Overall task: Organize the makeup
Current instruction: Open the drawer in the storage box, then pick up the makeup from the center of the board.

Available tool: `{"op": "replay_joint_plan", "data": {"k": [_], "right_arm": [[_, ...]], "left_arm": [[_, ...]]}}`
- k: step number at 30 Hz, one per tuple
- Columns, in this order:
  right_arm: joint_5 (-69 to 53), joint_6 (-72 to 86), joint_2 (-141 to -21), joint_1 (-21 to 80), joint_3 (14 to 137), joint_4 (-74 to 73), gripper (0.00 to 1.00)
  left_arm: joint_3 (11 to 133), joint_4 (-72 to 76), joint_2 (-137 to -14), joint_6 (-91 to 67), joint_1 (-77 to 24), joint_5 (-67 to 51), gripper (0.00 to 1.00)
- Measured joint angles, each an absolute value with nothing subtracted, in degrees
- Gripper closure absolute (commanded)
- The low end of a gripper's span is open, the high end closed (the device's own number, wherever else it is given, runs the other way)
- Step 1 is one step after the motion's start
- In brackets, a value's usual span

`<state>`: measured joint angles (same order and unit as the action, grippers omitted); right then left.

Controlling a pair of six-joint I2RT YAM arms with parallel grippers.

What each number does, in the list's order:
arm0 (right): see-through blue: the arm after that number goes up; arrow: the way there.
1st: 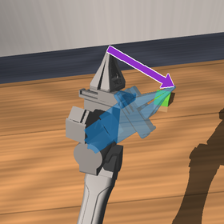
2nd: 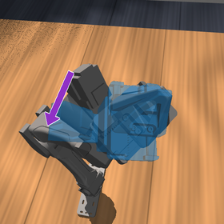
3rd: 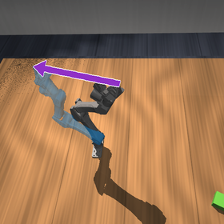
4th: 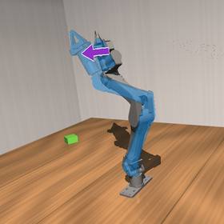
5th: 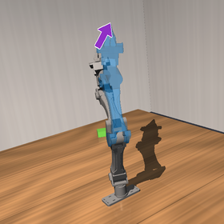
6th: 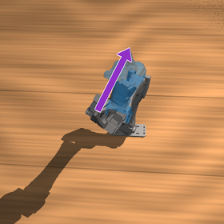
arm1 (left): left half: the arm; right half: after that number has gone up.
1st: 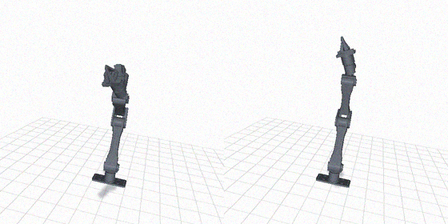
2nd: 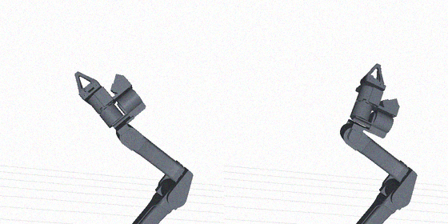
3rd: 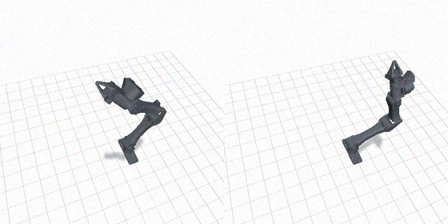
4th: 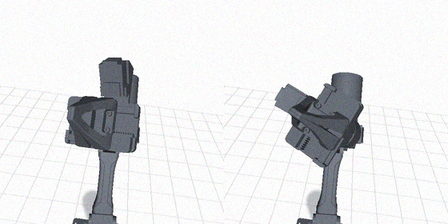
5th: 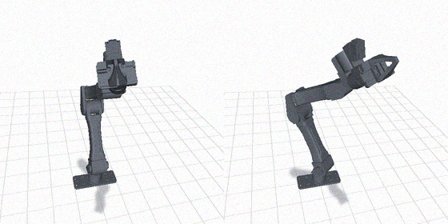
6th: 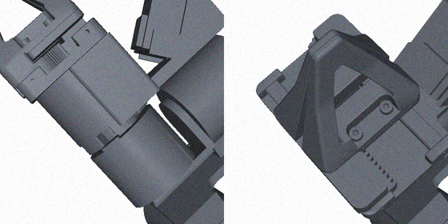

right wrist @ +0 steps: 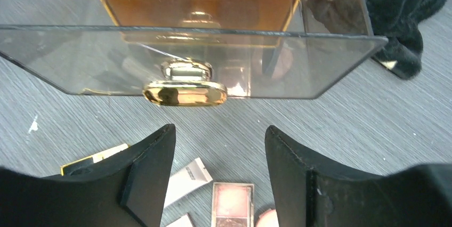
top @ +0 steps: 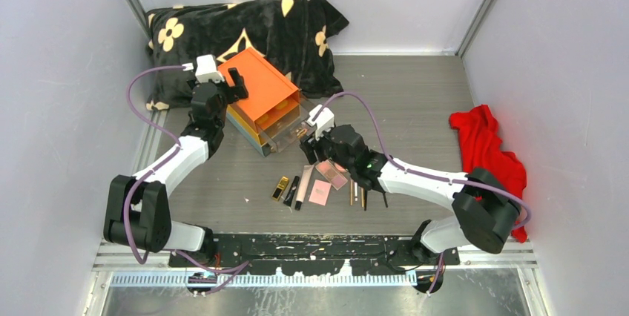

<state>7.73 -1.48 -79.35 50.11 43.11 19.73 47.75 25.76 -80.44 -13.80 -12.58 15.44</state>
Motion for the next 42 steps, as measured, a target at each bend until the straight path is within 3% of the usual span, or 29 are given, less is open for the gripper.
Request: {"op": "replay_joint_plan", "data": {"k": [12, 16, 17, 31, 36, 42], "right_arm": [[14.04, -3.03, -75.26, 50.02, 43.48, 10.07, 0.31], [20.69, -1.69, -71.02, 50.02, 42.39, 8.47, 0.03], [22.52, -1.3, -69.67, 50.0, 41.82, 7.75, 0.0], [35.86, 8.12, -71.77, 48.75, 39.7, -6.35, 0.01], [32.12, 12.71, -72.47, 43.51, 38.26, -7.79, 0.14], [27.66, 16.56, -76.51, 40.88, 38.0, -7.84, 0.19]], "left_arm": [[47.75, 25.76, -80.44, -13.78, -12.58, 15.44, 0.1], [47.75, 25.76, -80.44, -13.78, -12.58, 15.42, 0.1], [47.75, 25.76, -80.44, -13.78, -12.58, 15.42, 0.1], [47.48, 26.17, -80.34, -13.78, -12.56, 15.4, 0.1], [47.46, 26.2, -80.34, -13.78, -12.56, 15.4, 0.1], [47.44, 26.2, -80.31, -13.78, -12.56, 15.4, 0.11]]}}
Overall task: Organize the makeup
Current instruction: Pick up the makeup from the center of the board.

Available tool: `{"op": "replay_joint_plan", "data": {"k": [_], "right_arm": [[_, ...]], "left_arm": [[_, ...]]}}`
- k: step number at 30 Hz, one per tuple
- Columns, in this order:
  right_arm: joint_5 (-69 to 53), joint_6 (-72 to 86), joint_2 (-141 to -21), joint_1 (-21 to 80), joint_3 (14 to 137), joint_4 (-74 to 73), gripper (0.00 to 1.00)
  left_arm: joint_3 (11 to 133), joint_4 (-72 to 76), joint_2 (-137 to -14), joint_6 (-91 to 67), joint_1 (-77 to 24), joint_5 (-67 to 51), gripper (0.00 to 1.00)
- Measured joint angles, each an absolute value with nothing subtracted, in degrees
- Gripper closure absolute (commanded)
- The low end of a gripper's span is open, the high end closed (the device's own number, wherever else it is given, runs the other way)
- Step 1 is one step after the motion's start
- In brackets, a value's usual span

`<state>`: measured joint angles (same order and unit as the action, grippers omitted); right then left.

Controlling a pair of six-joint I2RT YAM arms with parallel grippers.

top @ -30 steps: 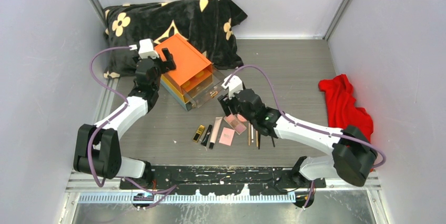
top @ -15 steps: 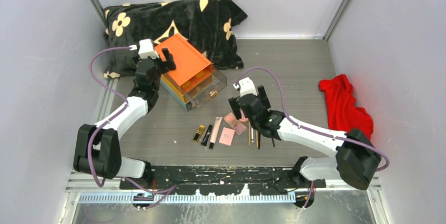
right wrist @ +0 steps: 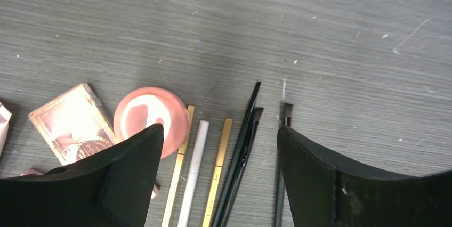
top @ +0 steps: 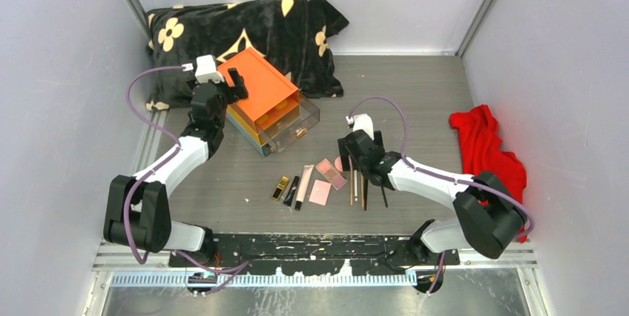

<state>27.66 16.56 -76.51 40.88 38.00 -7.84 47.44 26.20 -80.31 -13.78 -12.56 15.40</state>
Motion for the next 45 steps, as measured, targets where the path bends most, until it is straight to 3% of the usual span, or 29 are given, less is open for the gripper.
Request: {"op": "replay_joint_plan", "data": {"k": [13, 28, 45], "right_arm": [[30.28, 22.65, -77.97, 40.47, 38.02, -11.79, 0.21], [16.45, 17.21, -78.11, 40.38, 38.04, -4.97, 0.22], [13.82, 16.8, -86.3, 40.38, 39.18, 0.01, 0.29]], "left_arm": [[47.44, 26.15, -80.27, -13.76, -12.51, 15.35, 0.11], [47.44, 26.15, -80.27, -13.72, -12.47, 15.38, 0.12], [47.44, 26.13, -80.27, -13.69, -12.47, 15.33, 0.12]]}}
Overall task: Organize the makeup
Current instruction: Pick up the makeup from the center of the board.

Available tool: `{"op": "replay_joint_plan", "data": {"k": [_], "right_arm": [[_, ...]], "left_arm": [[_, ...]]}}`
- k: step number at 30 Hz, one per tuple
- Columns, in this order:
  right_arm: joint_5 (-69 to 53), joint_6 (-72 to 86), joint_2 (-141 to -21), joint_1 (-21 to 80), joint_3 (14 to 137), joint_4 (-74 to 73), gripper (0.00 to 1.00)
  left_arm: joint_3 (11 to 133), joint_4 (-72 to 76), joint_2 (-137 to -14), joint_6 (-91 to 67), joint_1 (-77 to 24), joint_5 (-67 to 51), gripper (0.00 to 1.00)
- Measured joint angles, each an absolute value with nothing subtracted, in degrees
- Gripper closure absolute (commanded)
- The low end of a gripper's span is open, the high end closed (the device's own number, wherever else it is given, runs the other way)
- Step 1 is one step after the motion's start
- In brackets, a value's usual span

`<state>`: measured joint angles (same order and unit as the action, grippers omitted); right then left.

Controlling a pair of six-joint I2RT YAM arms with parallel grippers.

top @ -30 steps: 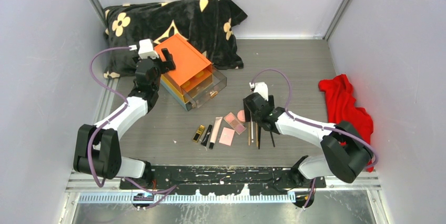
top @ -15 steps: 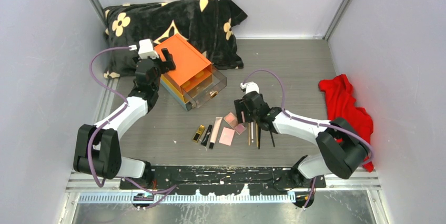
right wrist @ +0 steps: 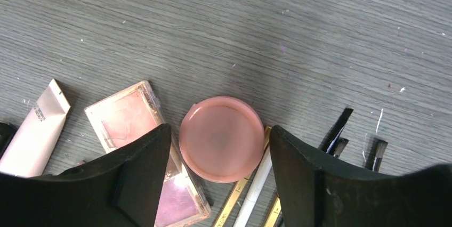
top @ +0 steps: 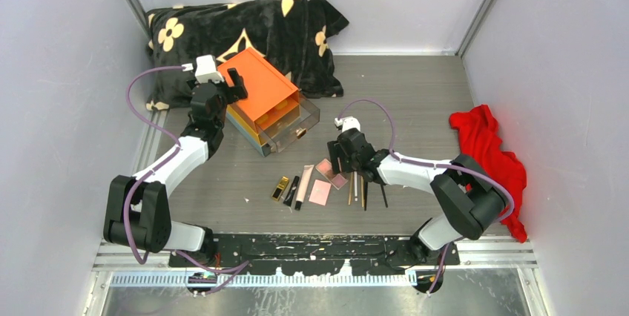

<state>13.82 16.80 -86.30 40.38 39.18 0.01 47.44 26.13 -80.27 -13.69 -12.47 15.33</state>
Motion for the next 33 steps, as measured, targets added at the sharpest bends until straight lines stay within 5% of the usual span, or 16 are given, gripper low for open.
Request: {"op": "replay_joint_plan", "data": {"k": [12, 33], "right_arm": [[14.48, 16.71, -86.3, 40.38, 39.18, -0.05, 0.61], [19.35, 15.75, -76.44, 40.42, 41.6, -6.85, 0.63]], "left_arm": [[47.44, 26.11, -80.25, -13.69, -12.47, 15.33, 0.12], [47.44, 26.09, -80.23, -13.69, -12.45, 15.31, 0.12]]}}
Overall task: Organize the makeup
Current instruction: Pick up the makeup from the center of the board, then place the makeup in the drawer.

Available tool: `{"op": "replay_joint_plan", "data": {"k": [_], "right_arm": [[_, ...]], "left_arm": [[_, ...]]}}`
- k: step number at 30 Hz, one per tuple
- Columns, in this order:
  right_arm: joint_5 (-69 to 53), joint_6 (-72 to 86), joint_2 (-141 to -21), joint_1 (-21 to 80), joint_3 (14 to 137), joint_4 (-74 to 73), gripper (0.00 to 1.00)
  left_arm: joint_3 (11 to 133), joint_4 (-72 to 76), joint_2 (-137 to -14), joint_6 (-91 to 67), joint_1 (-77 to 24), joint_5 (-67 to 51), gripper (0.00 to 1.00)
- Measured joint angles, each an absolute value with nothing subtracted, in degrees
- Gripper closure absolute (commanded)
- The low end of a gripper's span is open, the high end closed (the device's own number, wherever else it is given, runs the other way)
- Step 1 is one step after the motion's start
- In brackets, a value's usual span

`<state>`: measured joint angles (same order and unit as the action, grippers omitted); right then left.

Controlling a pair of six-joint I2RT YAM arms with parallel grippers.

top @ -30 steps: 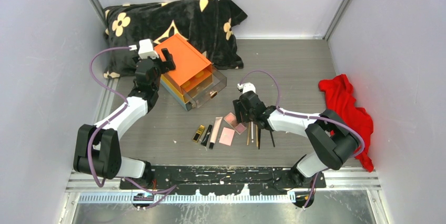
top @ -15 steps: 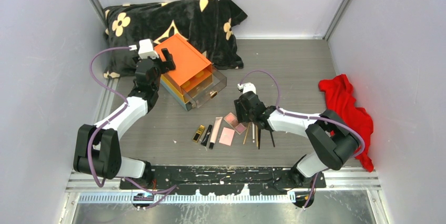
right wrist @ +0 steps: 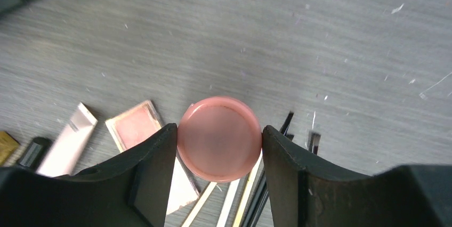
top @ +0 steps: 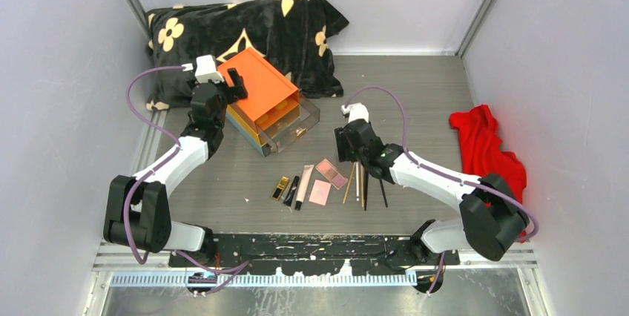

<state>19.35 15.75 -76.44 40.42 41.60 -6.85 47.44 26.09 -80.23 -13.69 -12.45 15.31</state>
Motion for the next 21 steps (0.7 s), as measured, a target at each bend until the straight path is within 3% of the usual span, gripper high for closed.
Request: {"op": "replay_joint_plan", "data": {"k": [13, 21], "right_arm": [[21.12, 8.1, -79.79, 40.42, 71.64, -12.53, 0.62], [17.61, 6.02, -86.21, 40.42, 81.65, -13.78, 0.63]], "left_arm": [[47.44, 26.09, -80.23, -13.69, -12.45, 15.29, 0.12], [47.44, 26.09, -80.23, -13.67, -12.45, 15.27, 0.12]]}}
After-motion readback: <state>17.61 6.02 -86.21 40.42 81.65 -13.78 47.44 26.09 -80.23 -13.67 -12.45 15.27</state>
